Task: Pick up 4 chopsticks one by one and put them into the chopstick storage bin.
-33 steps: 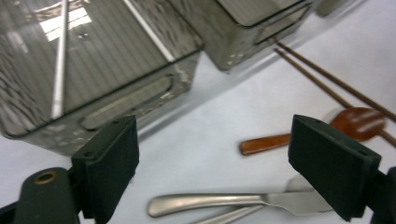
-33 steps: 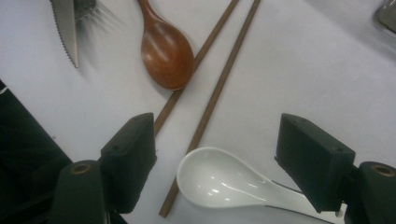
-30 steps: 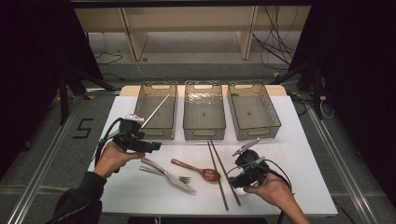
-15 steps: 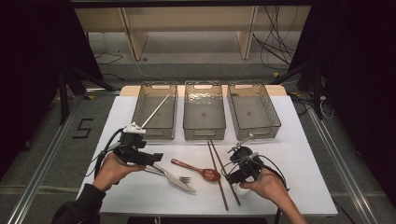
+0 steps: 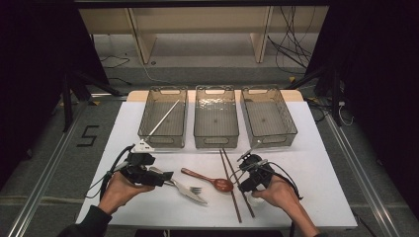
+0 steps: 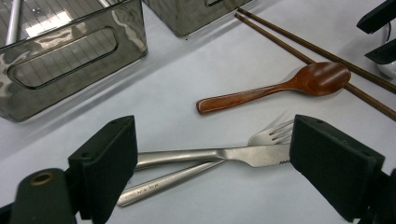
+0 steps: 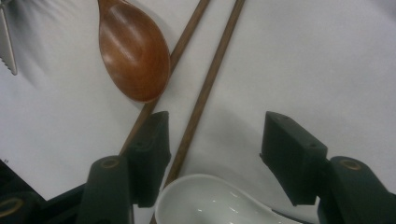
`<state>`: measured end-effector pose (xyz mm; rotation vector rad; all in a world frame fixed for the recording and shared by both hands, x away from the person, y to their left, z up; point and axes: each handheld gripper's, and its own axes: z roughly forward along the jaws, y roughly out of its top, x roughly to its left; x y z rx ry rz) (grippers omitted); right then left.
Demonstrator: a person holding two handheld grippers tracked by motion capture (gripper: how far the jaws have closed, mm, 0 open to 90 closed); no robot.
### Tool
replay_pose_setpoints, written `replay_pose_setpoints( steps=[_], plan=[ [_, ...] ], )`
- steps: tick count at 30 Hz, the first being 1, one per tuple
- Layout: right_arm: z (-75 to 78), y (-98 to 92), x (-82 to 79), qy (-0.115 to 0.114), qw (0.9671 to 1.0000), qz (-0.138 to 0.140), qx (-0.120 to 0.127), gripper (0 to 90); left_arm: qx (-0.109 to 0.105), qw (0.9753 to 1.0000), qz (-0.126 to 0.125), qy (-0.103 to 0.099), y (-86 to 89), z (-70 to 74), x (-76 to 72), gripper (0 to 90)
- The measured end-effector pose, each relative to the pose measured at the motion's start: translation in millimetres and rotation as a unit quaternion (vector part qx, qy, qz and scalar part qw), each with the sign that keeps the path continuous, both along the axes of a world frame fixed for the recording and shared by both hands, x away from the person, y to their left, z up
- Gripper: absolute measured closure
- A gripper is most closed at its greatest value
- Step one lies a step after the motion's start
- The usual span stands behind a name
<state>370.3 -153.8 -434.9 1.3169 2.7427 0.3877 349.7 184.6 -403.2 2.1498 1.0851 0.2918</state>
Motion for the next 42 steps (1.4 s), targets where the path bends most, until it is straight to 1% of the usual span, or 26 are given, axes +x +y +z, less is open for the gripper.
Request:
replay_pose_setpoints(
  steps=[4, 8, 11, 15, 16, 20, 29, 32, 37, 42],
  plan=[
    [-4.4, 2.2, 1.7, 0.008, 0.9999, 0.006, -0.007, 48.6, -0.003, 1.0000, 0.001, -0.004, 0.2, -1.3, -4.2, 14.6],
    [-9.3, 5.4, 3.1, 0.018, 0.9997, 0.008, -0.012, 53.5, 0.002, 1.0000, -0.001, -0.001, 0.9, -3.0, -6.9, 14.5],
    [-13.3, 7.5, 4.3, 0.024, 0.9995, 0.014, -0.016, 57.2, 0.002, 1.0000, -0.001, -0.002, 1.0, -3.8, -7.7, 14.3],
    [-16.7, 10.2, 6.0, 0.034, 0.9991, 0.013, -0.021, 61.3, 0.004, 1.0000, -0.003, -0.001, 0.8, -4.6, -8.8, 14.3],
    [-17.7, 10.2, 6.7, 0.031, 0.9991, 0.018, -0.021, 62.3, 0.004, 1.0000, -0.003, -0.001, 0.5, -4.9, -9.1, 14.3],
    [-19.6, 12.9, 6.8, 0.034, 0.9989, 0.020, -0.025, 65.3, 0.007, 1.0000, -0.005, 0.001, 0.3, -5.7, -9.8, 14.3],
    [-20.1, 12.7, 7.6, 0.027, 0.9986, 0.026, -0.036, 75.9, 0.006, 1.0000, -0.004, 0.001, 0.1, -7.2, -9.9, 14.3],
    [-20.2, 13.3, 7.6, 0.026, 0.9985, 0.029, -0.040, 77.9, 0.006, 1.0000, -0.004, 0.001, 0.0, -7.1, -9.8, 14.3],
    [-20.1, 13.5, 7.3, 0.027, 0.9985, 0.026, -0.041, 81.2, 0.007, 1.0000, -0.006, 0.002, -0.3, -7.2, -9.9, 14.3],
    [-20.4, 12.7, 7.3, 0.028, 0.9988, 0.020, -0.035, 84.5, 0.011, 0.9999, -0.009, 0.005, -0.7, -8.1, -9.6, 14.3]
  ],
)
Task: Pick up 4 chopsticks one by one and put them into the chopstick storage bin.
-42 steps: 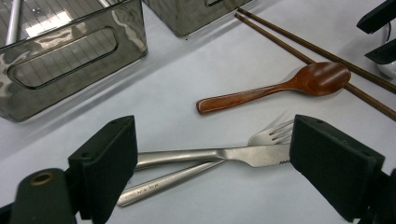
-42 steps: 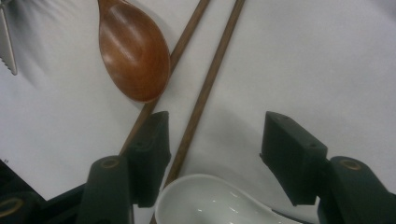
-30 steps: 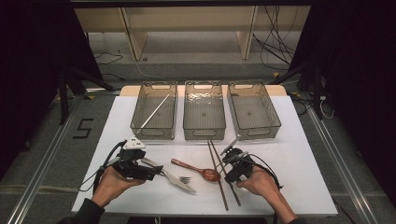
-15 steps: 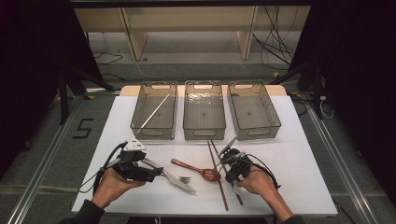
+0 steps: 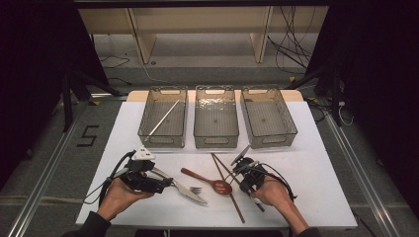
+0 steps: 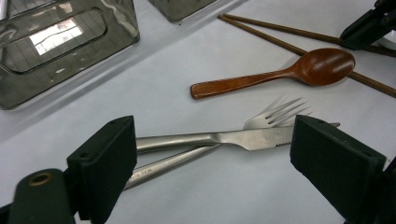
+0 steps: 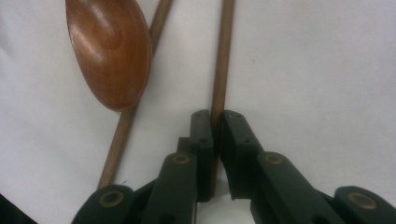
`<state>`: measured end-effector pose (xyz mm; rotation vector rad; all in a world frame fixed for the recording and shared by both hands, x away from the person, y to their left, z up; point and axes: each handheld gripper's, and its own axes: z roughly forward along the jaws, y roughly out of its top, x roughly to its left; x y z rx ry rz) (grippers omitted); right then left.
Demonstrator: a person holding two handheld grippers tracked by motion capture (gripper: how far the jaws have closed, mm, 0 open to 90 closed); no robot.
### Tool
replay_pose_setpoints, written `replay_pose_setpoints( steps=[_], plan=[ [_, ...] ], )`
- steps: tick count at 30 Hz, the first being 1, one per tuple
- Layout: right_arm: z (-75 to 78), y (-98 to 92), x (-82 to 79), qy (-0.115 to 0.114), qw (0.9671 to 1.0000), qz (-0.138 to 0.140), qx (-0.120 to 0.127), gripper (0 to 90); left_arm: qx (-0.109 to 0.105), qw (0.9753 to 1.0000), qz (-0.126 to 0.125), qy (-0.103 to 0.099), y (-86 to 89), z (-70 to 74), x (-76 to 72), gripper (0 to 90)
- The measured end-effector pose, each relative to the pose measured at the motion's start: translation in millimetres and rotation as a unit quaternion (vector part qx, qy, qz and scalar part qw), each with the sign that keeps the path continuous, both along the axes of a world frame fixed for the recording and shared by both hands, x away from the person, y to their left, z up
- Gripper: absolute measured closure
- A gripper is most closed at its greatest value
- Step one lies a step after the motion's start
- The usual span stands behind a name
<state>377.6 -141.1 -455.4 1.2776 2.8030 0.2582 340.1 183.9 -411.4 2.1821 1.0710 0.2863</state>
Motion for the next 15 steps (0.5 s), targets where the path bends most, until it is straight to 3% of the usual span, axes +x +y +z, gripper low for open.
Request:
replay_pose_setpoints(
  steps=[8, 15],
  plan=[
    [0.6, -1.0, -0.5, 0.002, 0.9999, -0.011, 0.007, 84.9, 0.000, 1.0000, -0.002, 0.002, -0.1, -1.4, 0.6, 14.3],
    [6.0, -3.3, 0.0, -0.004, 0.9992, -0.018, 0.037, 85.1, 0.000, 1.0000, -0.001, 0.003, 1.3, -1.4, 1.3, 14.3]
  ],
)
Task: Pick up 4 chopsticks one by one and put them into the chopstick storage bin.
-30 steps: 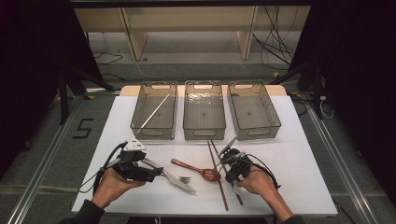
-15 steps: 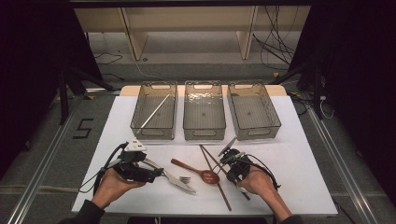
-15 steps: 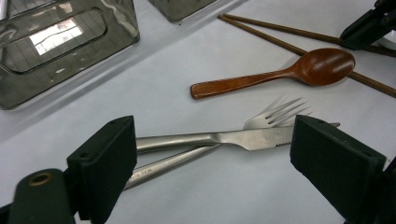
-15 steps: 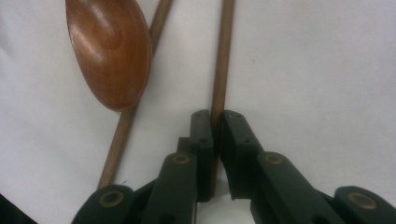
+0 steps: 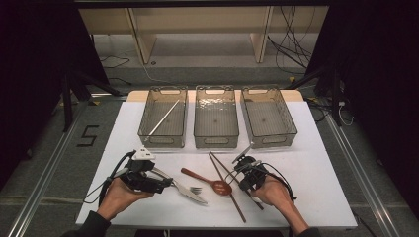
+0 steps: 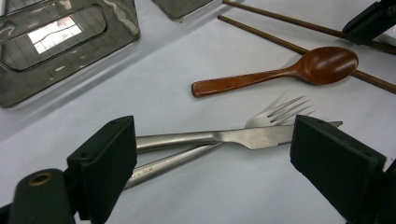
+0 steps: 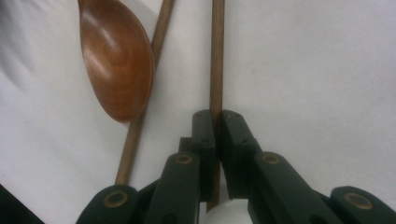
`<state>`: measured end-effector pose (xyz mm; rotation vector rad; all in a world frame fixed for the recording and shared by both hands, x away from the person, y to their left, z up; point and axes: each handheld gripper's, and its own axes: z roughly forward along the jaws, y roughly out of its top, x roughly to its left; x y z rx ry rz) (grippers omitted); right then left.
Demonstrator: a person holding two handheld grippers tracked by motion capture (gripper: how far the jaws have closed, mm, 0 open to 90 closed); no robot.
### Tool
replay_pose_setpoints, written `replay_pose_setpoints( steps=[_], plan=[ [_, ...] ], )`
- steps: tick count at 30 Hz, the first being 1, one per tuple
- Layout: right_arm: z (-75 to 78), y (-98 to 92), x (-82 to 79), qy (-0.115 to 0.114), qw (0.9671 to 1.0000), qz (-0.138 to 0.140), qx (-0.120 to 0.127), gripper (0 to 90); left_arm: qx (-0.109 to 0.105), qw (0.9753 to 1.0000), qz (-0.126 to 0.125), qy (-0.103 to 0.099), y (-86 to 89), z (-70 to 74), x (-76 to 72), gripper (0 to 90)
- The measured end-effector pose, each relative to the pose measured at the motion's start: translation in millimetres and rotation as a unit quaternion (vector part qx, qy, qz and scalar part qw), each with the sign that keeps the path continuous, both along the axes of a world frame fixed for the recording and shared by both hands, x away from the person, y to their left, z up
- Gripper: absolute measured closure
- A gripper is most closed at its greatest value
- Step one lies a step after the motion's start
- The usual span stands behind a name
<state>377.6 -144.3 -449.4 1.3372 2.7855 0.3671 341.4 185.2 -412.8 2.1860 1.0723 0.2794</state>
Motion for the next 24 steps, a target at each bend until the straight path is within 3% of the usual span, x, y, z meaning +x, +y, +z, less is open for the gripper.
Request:
replay_pose_setpoints(
  steps=[5, 14, 24],
  plan=[
    [8.0, 0.1, -0.9, -0.013, 0.9996, 0.010, 0.025, 85.1, 0.000, 1.0000, -0.001, 0.001, 0.3, -0.3, 0.4, 14.3],
    [34.2, 7.0, -12.4, -0.046, 0.9963, 0.061, 0.039, 85.1, -0.002, 1.0000, -0.001, 0.002, 2.4, -0.5, 2.4, 14.3],
    [43.3, 3.8, -22.7, -0.046, 0.9934, 0.096, 0.042, 85.2, -0.010, 0.9998, -0.015, 0.004, 0.9, -0.5, 4.5, 14.3]
  ],
)
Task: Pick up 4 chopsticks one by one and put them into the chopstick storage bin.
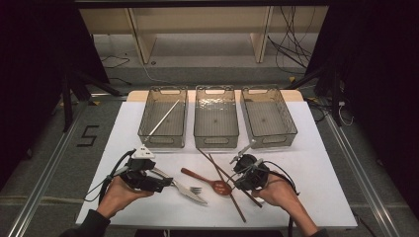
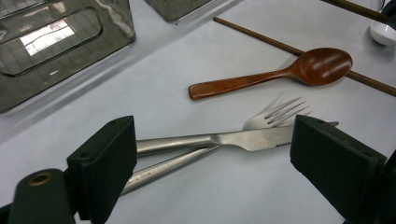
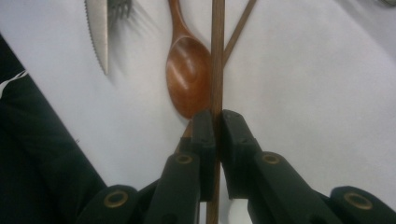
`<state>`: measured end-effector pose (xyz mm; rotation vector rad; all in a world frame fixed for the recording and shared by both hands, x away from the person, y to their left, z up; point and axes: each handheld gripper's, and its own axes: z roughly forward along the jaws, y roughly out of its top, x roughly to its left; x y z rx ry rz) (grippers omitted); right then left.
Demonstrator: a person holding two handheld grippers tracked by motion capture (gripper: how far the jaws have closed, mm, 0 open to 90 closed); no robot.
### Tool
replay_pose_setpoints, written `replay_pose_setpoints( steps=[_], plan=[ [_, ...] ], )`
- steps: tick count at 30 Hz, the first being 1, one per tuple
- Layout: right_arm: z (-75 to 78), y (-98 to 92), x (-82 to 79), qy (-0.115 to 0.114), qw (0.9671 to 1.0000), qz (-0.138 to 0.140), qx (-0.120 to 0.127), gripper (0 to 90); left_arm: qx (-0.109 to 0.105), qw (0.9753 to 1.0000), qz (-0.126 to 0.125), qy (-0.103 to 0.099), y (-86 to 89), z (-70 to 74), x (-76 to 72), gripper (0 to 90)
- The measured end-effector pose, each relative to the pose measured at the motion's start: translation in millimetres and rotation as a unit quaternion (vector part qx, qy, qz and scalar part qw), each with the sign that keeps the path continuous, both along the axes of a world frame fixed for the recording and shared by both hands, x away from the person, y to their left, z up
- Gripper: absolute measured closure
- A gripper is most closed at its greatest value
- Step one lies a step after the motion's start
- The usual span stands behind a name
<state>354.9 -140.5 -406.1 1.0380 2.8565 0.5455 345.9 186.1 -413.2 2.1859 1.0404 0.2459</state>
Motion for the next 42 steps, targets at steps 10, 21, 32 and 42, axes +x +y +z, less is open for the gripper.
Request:
replay_pose_setpoints(
  steps=[10, 21, 32, 42],
  plan=[
    [5.8, 5.1, -11.7, -0.012, 0.9989, 0.045, -0.008, 85.1, 0.004, 0.9993, -0.036, -0.001, -7.1, 7.1, 4.2, 14.4],
    [6.5, 15.9, -25.4, -0.018, 0.9944, 0.102, -0.019, 85.1, 0.023, 0.9947, -0.100, 0.003, -26.5, 18.5, 10.0, 14.6],
    [3.0, 18.6, -36.5, -0.017, 0.9894, 0.141, -0.029, 85.1, 0.041, 0.9869, -0.155, 0.018, -49.9, 22.1, 9.9, 15.2],
    [1.3, 22.2, -41.5, -0.021, 0.9848, 0.169, -0.034, 85.2, 0.069, 0.9732, -0.216, 0.038, -67.2, 21.7, 9.1, 16.8]
  ],
)
